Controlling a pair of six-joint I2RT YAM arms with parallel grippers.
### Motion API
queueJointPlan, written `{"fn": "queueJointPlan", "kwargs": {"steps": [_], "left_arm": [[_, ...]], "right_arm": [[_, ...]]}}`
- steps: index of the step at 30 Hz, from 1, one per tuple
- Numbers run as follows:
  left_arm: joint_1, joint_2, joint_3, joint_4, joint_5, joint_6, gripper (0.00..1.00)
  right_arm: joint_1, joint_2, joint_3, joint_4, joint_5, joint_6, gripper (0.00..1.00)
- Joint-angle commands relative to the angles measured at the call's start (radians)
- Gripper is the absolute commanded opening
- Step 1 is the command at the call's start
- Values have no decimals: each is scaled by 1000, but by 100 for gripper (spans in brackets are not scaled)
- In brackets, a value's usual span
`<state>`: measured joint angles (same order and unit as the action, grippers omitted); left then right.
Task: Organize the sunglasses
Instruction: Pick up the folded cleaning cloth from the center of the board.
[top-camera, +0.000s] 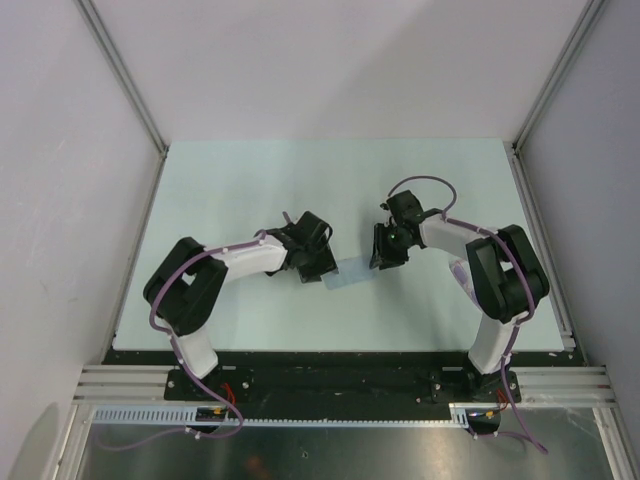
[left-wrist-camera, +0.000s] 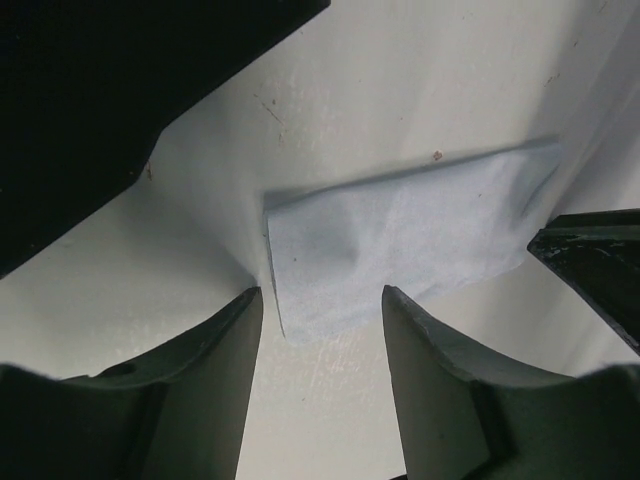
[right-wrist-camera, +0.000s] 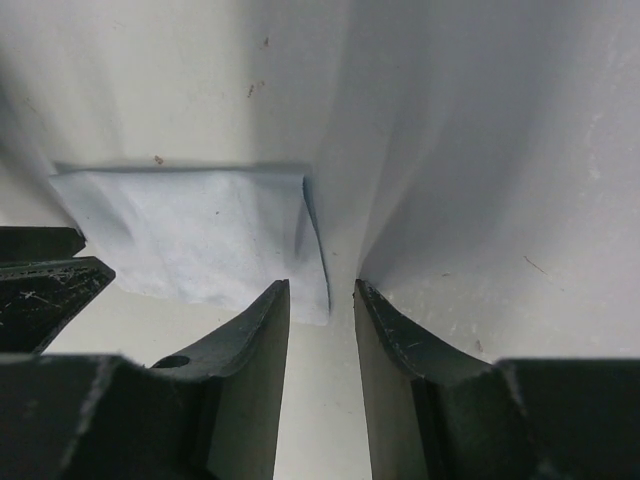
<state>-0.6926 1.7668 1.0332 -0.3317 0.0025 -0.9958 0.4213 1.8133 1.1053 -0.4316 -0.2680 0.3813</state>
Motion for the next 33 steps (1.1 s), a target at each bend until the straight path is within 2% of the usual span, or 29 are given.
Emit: {"fn": "queueJointPlan", "kwargs": {"steps": [1,4,13,15,20,24,29,33], "left_arm": [[15,46,-2,-10,-27,0,58],[15,52,-2,-7,-21,5,59],[15,71,7,3,20,28,46],[13,74,7,6,25,29,40],[15,76,2,13,25,31,35],[15,76,1,14,27,36,26],[15,80,2,16,27,46,20],[16,82,-1,17,25,54,18]], "right_arm": [[10,26,-1,37,-5,-12,38],[10,38,-1,45,9,-15,38],[34,58,-2,44,9,-24,33],[36,57,-2,45,12,-22,27],[31,54,-1,47,24,-19,18],[27,57,-1,50,24,-19,13],[27,55,-1,53,23,-13,14],[27,38,-1,48,41,-10,25]]}}
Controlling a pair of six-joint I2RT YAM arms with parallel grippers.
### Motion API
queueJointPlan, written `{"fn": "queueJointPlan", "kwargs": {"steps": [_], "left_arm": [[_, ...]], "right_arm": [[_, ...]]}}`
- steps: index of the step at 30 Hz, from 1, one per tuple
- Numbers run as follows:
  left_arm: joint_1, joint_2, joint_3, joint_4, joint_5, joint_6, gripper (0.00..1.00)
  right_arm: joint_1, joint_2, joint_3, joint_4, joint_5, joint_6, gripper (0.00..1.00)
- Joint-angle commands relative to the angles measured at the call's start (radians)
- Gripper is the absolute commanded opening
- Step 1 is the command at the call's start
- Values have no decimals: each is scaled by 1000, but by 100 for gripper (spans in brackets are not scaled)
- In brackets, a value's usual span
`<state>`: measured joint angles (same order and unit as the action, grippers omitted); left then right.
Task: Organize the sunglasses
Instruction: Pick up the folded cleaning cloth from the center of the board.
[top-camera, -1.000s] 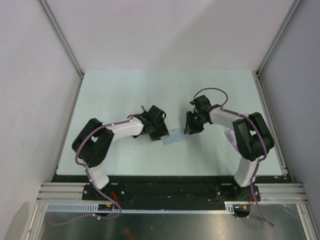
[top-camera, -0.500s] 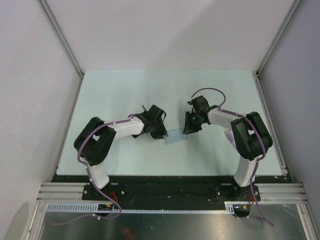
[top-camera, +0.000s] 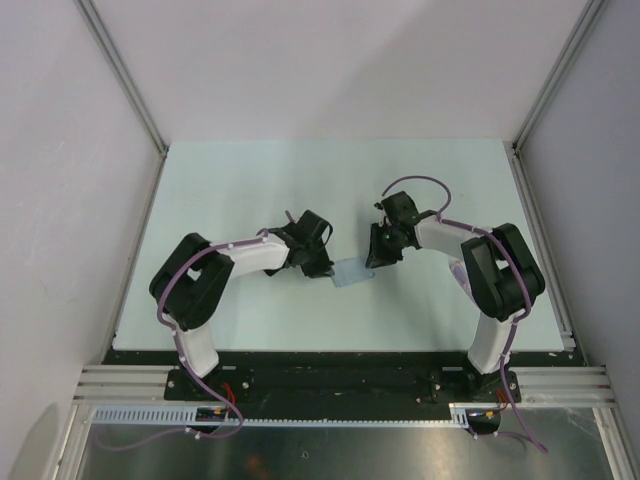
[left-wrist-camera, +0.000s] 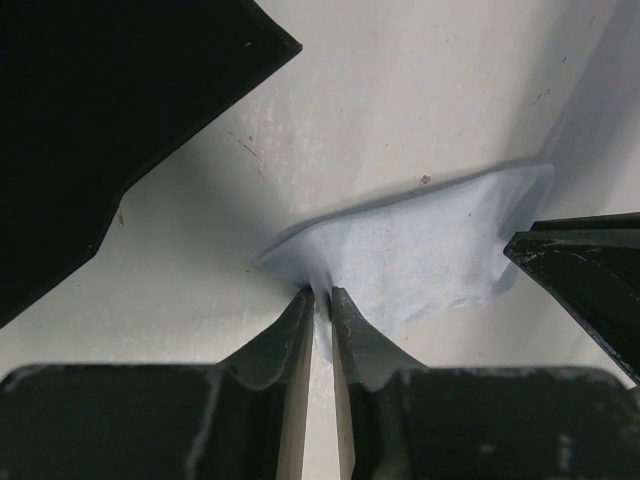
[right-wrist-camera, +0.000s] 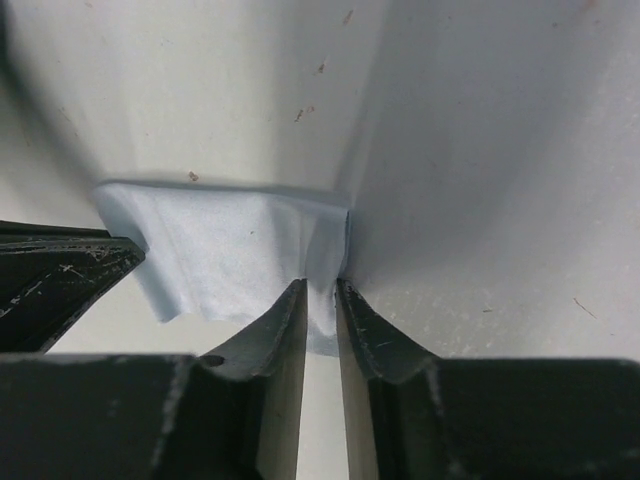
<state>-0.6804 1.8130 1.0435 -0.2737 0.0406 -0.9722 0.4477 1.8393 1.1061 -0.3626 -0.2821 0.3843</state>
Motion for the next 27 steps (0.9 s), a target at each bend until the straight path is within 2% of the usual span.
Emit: {"fn": "queueJointPlan", "kwargs": {"steps": [1,4,10,21,24,27], "left_arm": [[4,37,-11,-42,-15,30,18],[4,39,-11,-42,-15,35,13],[4,32,-14,-42,-19,44,1],[4,26,-20,-42,-18,53,1],[4,28,-20,-41,-18,53,0],[4,28,-20,-42,-19,53,0]], "right_arm": [[0,8,-2,-21,60,-15,29],[2,-18,-2,-22,86,-15,33],[0,-37,0,-30,126,-19,36],[34,6,17,-47,142,-45,40],[54,23,21,-52,155,-47,38],[65,35,21,-52,158,-44,31]]}}
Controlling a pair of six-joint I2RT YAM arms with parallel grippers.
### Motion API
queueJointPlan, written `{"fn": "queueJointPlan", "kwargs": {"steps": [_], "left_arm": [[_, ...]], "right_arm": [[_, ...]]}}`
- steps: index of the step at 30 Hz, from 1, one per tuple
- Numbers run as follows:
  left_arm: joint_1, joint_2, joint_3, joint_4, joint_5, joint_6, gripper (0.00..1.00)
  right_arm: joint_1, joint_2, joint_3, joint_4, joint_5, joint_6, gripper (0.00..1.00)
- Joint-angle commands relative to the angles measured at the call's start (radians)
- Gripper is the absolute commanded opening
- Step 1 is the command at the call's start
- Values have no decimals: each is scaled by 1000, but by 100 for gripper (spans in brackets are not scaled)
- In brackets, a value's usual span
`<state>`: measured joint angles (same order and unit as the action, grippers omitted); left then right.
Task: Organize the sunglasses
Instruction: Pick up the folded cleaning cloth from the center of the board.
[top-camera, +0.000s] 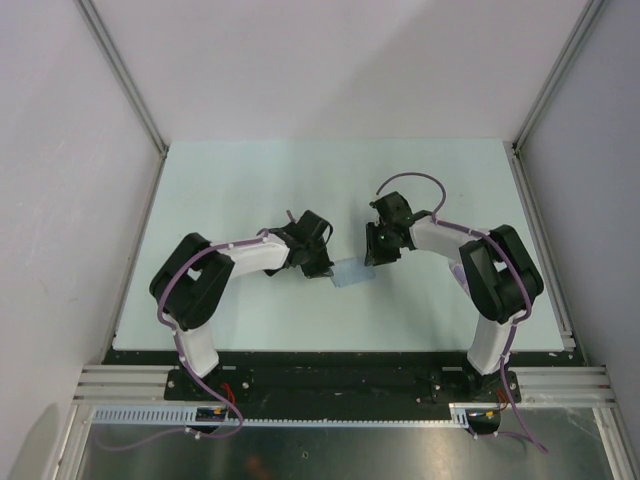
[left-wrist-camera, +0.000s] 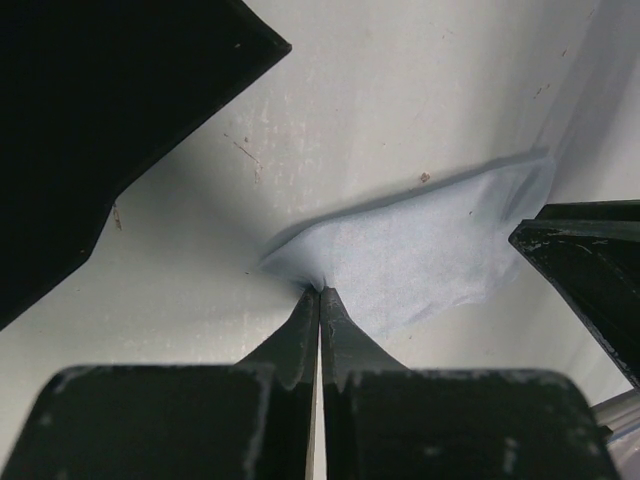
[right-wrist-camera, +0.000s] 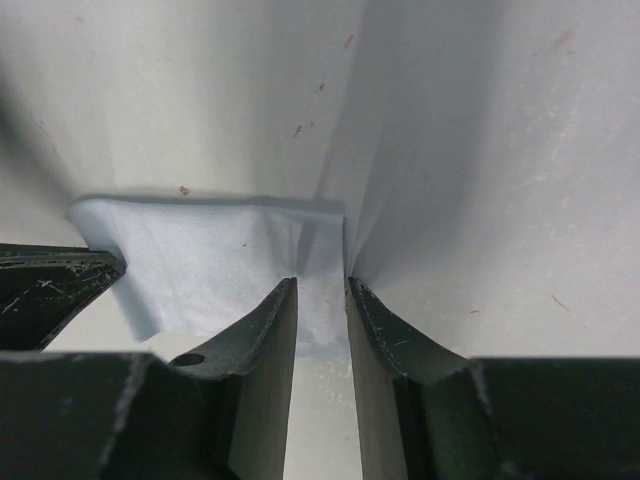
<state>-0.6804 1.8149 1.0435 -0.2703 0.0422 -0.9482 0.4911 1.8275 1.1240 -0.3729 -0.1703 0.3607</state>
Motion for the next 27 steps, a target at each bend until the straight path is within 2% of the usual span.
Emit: {"fn": "queueJointPlan", "kwargs": {"steps": [1,5,8,9,10,19,27], "left_arm": [[4,27,-20,-46,-21,29,0],[4,30,-22,-46,-19,31,0],[4,32,-19,-46,-18,32,0],[4,34,-17,-46,-18,32,0],[4,35,-16,-46,-16,34,0],[4,21,13,-46,-21,77,0],[4,-69,35,-44,-41,108,0]], "right_arm": [[23,52,5,-43,46,-23,30],[29,61,7,-50,61,-19,24],[27,56,8,-54,77,-17,11],[27,55,10,-55,80,-16,3],[26,55,8,-54,80,-14,1],[32,12,11,-28,81,-20,0],[37,-76,42,2,78,-17,0]]}}
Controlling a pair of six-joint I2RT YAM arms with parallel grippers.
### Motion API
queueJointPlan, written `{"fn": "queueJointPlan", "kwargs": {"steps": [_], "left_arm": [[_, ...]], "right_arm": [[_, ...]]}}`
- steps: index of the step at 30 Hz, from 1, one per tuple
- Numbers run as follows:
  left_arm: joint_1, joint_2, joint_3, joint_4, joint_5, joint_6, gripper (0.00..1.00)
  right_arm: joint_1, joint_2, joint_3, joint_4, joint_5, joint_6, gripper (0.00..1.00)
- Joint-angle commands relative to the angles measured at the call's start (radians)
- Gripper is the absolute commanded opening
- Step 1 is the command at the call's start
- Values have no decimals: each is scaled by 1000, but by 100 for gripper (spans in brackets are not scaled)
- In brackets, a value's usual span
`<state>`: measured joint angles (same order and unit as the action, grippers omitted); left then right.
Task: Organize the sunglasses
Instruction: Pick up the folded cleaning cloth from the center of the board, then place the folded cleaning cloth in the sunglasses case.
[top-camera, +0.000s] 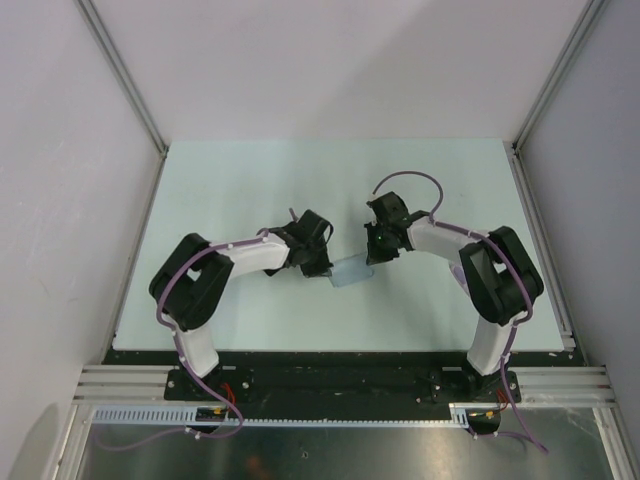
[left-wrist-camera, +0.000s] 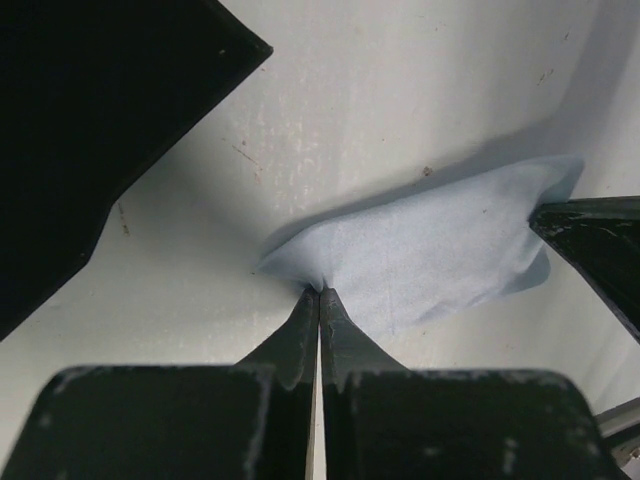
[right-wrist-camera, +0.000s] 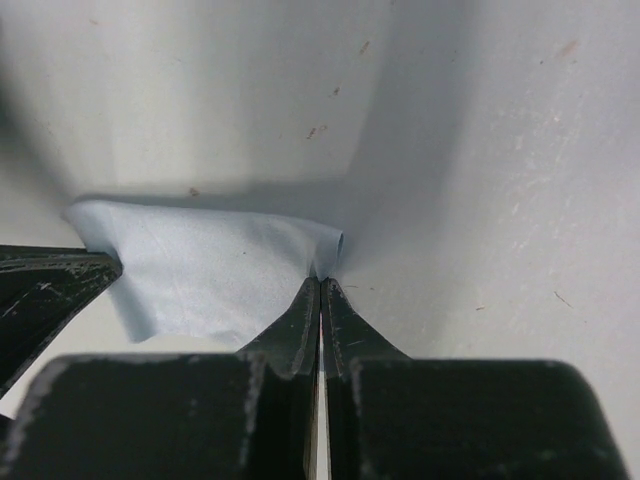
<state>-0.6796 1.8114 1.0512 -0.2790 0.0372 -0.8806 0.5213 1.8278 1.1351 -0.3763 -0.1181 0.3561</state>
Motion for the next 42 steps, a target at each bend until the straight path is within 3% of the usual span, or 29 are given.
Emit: {"fn": "queueJointPlan", "kwargs": {"steps": [1,25,42], "left_arm": [[3,-73,27,-37,-36,42,0],[12,-259,9,-68,-146,61,0],[155,-392,-82,-115,-207,86,0]], "right_arm": [[6,-82,34,7,28,-11,0],[37,-125,169,13,8,1,0],[123,94,443,-10,-14,-17,0]]}}
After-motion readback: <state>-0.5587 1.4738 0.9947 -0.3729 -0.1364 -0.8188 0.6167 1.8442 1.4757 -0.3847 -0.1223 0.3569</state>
